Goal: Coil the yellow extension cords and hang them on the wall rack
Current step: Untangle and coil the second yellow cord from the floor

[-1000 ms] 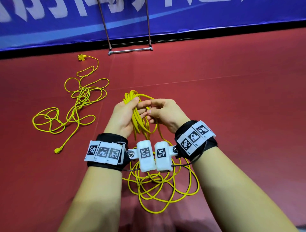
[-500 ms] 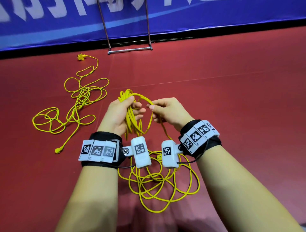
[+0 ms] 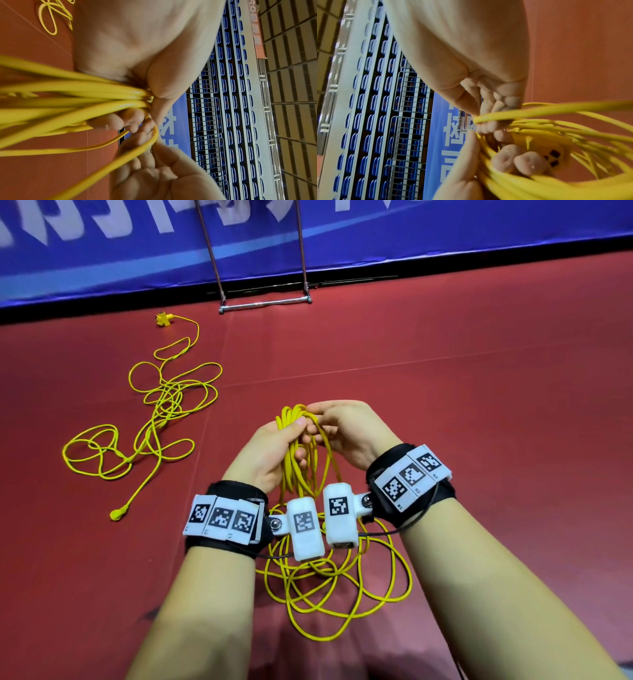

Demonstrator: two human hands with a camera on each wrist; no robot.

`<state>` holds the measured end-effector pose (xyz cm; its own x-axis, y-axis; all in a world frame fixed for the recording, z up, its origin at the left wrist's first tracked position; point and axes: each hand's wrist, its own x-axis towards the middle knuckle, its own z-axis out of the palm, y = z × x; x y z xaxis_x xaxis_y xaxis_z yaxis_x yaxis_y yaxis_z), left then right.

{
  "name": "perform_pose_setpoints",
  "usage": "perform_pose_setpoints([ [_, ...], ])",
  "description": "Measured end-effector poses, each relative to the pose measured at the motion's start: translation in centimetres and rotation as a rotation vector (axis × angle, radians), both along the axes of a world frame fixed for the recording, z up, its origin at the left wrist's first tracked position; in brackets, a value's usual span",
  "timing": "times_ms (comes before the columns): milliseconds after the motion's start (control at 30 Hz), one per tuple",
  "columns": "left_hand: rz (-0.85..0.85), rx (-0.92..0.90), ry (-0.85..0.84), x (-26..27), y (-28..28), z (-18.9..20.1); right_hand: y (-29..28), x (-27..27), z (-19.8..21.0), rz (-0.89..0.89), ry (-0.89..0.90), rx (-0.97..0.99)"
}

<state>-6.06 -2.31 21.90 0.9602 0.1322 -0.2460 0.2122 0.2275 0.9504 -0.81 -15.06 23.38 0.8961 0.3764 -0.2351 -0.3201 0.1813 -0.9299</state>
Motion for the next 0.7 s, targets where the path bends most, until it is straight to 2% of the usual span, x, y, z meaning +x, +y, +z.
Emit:
perform_pose_setpoints([
  [67,0.001,0.024,0.005,-0.02,-0.05,0.07,-0.23,-0.1,0.1,0.04,0.019,0.014],
  [167,-0.016,0.075,0.02,-0.12,0.05,0.09,-0.3,-0.25,-0.1,0.003,-0.024,-0.036],
  [300,-0.072,0.029,0.051,-0.33,-0.06,0.26,-0.1,0.02,-0.3,-0.031,-0.075,-0.076],
  [467,-0.092,-0.012,0.043,-0.55,-0.38,0.48,-0.39,0.28,-0.25,0.01,-0.11,-0.084],
  [700,-0.094,0.009,0.031,-0.51,-0.68,0.15,-0.4,0.58,-0.72,-0.104,-0.171,-0.127],
])
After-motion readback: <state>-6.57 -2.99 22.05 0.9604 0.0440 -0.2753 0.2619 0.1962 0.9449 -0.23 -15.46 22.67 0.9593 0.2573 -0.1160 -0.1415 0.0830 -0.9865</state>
